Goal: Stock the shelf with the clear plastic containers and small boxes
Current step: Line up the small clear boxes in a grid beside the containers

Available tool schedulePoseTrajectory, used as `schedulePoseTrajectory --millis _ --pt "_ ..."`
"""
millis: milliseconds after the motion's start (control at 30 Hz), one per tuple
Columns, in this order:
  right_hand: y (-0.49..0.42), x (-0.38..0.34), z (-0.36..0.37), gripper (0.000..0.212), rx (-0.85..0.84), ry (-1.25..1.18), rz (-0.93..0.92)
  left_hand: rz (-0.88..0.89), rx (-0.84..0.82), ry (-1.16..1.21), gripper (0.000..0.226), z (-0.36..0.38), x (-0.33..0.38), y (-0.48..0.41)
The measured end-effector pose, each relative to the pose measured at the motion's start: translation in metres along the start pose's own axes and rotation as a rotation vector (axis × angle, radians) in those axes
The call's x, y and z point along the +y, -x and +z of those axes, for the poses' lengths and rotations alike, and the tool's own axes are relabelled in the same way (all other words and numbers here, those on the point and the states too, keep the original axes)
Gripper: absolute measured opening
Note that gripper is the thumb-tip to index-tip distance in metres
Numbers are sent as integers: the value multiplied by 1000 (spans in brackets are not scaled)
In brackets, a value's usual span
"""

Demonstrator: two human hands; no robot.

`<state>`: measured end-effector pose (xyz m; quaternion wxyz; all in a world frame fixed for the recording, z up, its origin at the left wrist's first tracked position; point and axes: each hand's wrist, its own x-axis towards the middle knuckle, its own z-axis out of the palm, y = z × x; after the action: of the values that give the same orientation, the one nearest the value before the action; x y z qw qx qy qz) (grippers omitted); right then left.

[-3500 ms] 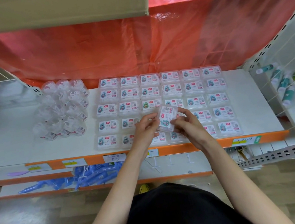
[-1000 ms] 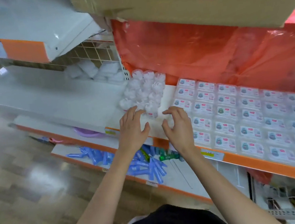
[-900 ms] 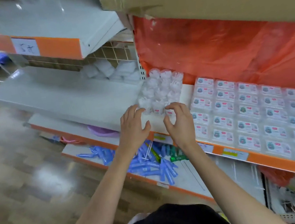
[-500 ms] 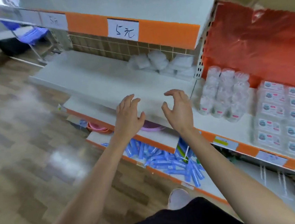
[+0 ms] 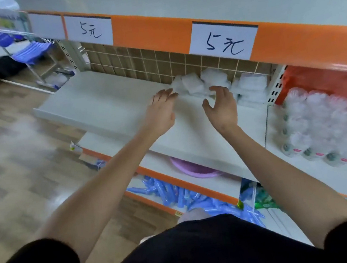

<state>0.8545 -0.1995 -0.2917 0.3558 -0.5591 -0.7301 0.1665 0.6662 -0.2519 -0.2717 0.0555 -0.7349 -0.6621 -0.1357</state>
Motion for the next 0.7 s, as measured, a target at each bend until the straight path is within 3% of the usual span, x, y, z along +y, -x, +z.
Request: schedulePoseTrajectory --millis 133,433,700 --pt "-35 10 11 61 -68 240 30 136 -22 -10 55 21 -21 -44" --pt "-84 30 39 70 -153 516 104 236 -160 40 67 70 -37 -123" --pt "-104 37 58 42 84 474 58 397 -5 120 48 95 -57 -150"
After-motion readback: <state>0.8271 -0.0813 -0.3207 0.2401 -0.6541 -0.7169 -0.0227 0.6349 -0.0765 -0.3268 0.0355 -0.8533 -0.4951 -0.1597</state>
